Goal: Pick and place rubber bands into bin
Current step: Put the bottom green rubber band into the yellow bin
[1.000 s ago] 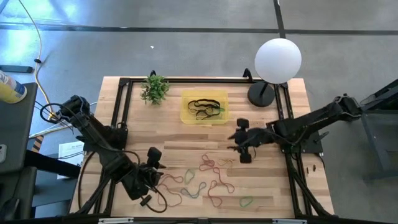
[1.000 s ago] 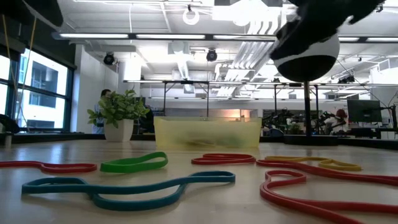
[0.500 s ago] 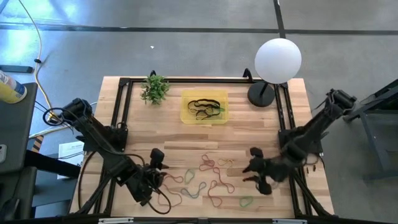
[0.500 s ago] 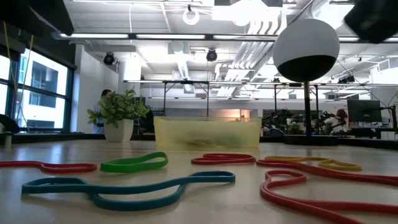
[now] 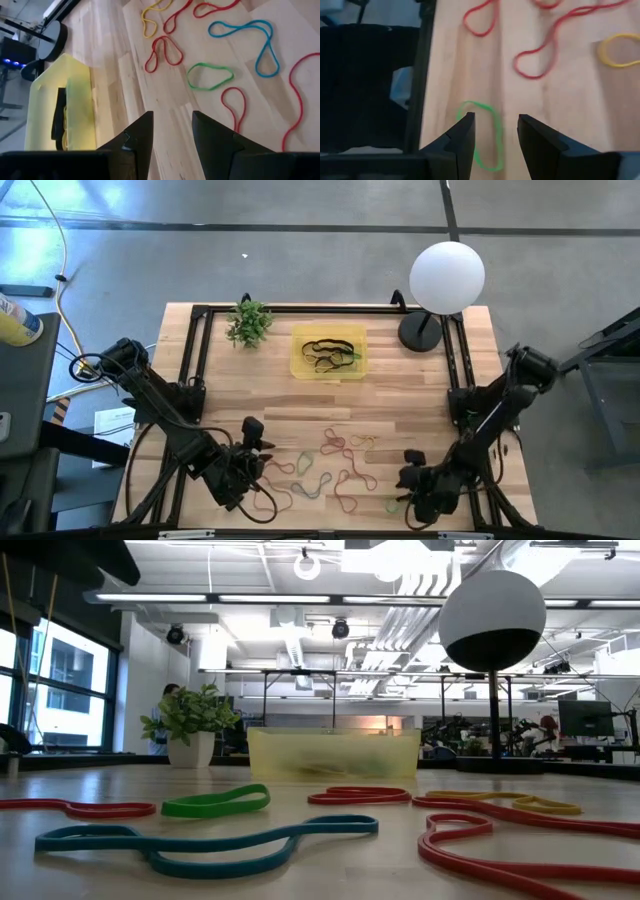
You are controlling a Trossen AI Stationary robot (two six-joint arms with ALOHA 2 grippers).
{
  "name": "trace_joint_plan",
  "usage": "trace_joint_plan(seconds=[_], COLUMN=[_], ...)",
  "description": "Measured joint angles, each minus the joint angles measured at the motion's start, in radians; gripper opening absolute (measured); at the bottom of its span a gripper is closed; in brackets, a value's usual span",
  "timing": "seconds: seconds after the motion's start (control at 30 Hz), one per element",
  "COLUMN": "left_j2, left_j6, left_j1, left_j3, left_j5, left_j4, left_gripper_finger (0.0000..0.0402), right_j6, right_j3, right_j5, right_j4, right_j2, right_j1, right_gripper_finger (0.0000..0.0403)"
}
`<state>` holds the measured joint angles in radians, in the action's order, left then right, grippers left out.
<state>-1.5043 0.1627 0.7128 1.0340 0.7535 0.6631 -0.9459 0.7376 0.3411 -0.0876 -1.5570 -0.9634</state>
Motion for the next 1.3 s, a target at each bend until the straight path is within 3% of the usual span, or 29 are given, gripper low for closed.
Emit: trace_joint_plan(seconds=[0.57, 1.3], left_j2=[0.000, 0.001], left_j6=[0.000, 0.001], left_j1=[0.000, 0.000], left_j3=[0.000, 0.001], left_j5=[0.018, 0.018], left_j4=[-0.010, -0.010], left_gripper_finger=[0.0124, 0.0124], right_j6=[-0.130, -0.176], right_j3=[0.000, 0.016], right_j5=[-0.137, -0.130], right_j4=[-0.029, -0.013], right_j2=[-0.097, -0.181], right_j1=[-0.003, -0.010], right_gripper_finger=[0.0138, 0.0130])
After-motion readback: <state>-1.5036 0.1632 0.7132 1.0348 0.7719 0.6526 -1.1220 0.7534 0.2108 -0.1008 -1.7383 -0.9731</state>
